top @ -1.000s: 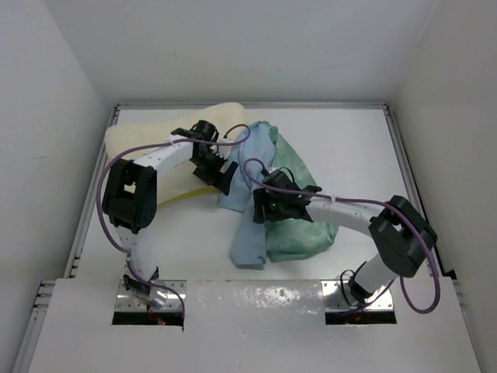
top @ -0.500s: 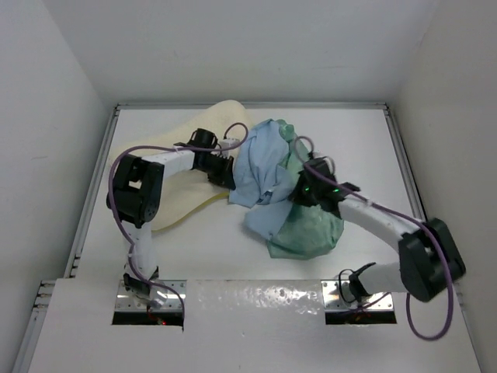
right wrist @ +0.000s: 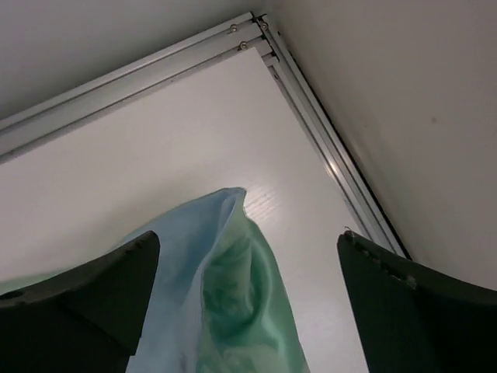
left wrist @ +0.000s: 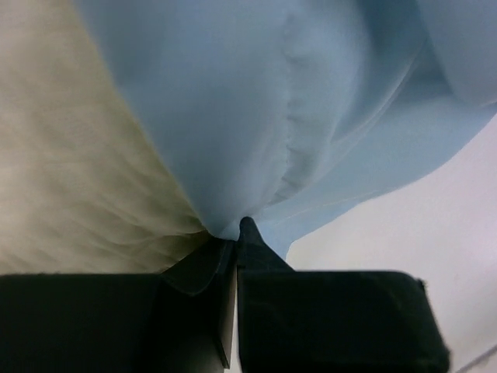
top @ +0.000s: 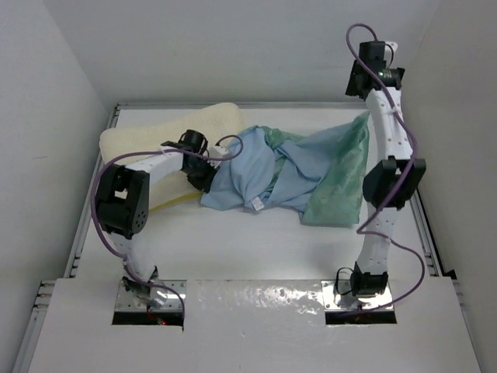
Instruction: Put the pillow into the pillowcase
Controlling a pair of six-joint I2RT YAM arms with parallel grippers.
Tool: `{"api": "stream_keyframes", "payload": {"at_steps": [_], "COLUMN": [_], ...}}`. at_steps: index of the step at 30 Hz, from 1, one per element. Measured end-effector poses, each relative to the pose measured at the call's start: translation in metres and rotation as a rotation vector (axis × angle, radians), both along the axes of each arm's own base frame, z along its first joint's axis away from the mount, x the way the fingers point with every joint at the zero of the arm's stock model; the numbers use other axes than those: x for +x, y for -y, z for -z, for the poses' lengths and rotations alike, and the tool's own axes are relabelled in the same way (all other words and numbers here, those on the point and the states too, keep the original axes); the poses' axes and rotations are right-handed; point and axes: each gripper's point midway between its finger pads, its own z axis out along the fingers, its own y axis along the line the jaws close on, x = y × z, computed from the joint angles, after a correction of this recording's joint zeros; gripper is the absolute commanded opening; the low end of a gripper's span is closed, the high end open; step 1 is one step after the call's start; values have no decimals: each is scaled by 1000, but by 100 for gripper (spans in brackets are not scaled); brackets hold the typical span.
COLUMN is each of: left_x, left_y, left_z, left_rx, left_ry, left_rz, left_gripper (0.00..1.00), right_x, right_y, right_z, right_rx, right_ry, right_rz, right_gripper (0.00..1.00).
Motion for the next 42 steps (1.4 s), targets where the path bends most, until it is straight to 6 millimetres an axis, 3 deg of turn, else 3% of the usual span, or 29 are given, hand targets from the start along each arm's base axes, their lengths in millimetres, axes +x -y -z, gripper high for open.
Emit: {"api": "stream_keyframes", "payload": {"at_steps": [1,3,5,6,7,8,9,10,13,15,16,17,18,19,22,24,25,26,28,29,30,31,36,37,38,39,40,41,42], "left_x": [-7,-21,-37,-43,-48,-49,-49,-40,-2,18,23,25,25,28,18,9,8,9,14,15,16,15,5,-4,-18,-31,-45,-65,-76], "left_y": [-5,-11,-14,-16,-16,-16,-17,-16,-24,-47,-63,-81,-98,-121,-153,-164,-167,-171,-174,-175,-177,-180,-220,-234,-247,-256,-261,-266,-266], "left_z": [0,-1,-7,-12,-20,-31,-46,-64,-119,-143,-148,-146,-139,-129,-73,-34,-21,-14,-11,-11,-10,-8,-11,-14,-16,-20,-21,-23,-25], "left_rx": [19,42,51,53,54,52,47,36,11,49,87,141,201,293,433,501,523,546,574,577,581,578,551,553,556,556,550,540,531], "left_ry": [-16,-58,-115,-140,-165,-176,-184,-162,-13,89,122,132,130,130,33,-40,-54,-51,-19,-5,8,14,86,101,99,96,77,34,3], "left_rz": [34,108,174,203,223,240,252,262,223,156,115,68,27,-27,-72,-70,-71,-81,-99,-110,-119,-134,-188,-184,-174,-154,-124,-86,-49], "left_gripper": [10,30,49,50,87,89,100,100,100,100,100,100,100,100,100,100,100,97,64,53,19,0,0,0,0,0,6,23,27], "right_x": [18,30,13,2,-15,-39,-56,-79,-131,-164,-174,-188,-199,-208,-246,-275,-286,-292,-294,-292,-287,-284,-272,-266,-255,-246,-233,-217,-204], "right_y": [6,9,4,0,-5,-16,-30,-50,-108,-123,-123,-120,-119,-119,-121,-121,-122,-121,-121,-119,-115,-109,-57,-45,-36,-30,-25,-21,-20], "right_z": [6,28,62,72,81,88,90,88,78,78,86,98,115,134,207,244,256,265,273,275,275,275,256,245,232,218,202,183,169], "right_rx": [-38,-58,-63,-72,-81,-87,-86,-69,72,177,214,251,280,308,377,408,421,430,452,463,481,487,414,371,333,297,261,225,209], "right_ry": [-13,-55,-165,-203,-238,-290,-293,-298,-216,-164,-149,-154,-175,-201,-356,-457,-490,-506,-508,-501,-482,-465,-408,-406,-388,-382,-366,-353,-332], "right_rz": [17,23,9,-1,-16,-44,-79,-136,-288,-316,-300,-276,-257,-236,-168,-123,-102,-85,-50,-34,-10,15,111,110,100,83,60,21,3], "right_gripper": [99,99,99,99,99,95,46,5,2,39,74,87,98,99,99,92,78,39,7,0,0,0,0,15,44,88,97,99,99]}}
